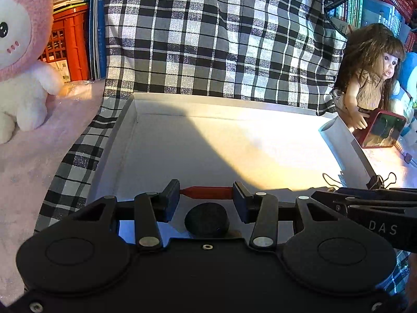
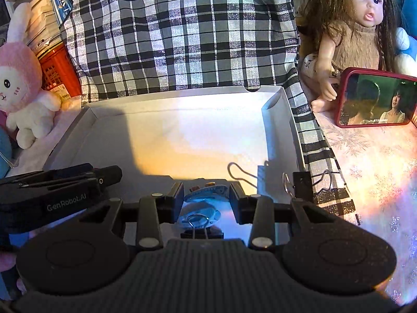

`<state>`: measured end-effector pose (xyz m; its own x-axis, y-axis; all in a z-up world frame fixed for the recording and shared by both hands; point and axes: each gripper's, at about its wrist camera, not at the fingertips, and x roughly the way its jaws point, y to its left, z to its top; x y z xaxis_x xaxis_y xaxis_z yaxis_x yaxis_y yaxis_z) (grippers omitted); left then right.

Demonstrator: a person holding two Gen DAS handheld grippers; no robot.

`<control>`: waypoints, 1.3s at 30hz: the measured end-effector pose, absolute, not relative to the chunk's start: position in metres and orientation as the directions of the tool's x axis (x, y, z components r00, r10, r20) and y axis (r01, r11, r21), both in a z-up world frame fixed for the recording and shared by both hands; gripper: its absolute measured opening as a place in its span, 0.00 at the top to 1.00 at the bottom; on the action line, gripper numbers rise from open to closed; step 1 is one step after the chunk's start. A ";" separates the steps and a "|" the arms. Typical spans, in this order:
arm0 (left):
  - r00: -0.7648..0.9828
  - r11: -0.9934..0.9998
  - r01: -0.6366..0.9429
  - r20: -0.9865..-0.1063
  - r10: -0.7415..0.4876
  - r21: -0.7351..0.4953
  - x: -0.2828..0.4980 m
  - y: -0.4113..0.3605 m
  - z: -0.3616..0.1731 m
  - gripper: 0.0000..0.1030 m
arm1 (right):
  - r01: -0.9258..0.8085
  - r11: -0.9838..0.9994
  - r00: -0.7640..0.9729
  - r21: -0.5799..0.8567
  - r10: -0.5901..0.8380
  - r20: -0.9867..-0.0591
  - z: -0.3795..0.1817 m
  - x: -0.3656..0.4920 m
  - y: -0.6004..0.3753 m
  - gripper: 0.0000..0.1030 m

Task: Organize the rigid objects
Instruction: 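Open the left tool to drop the red stick while the right tool releases the blue clip, then withdraw both tools from the box back toward the remaining objects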

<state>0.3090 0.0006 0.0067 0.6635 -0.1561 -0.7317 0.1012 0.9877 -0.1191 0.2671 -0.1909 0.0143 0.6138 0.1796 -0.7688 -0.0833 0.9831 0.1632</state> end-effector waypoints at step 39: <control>0.790 0.983 0.148 -0.584 -0.185 -0.111 0.192 0.012 0.055 0.20 | -0.173 0.981 0.783 0.089 0.191 -0.591 0.046 0.169 -0.206 0.18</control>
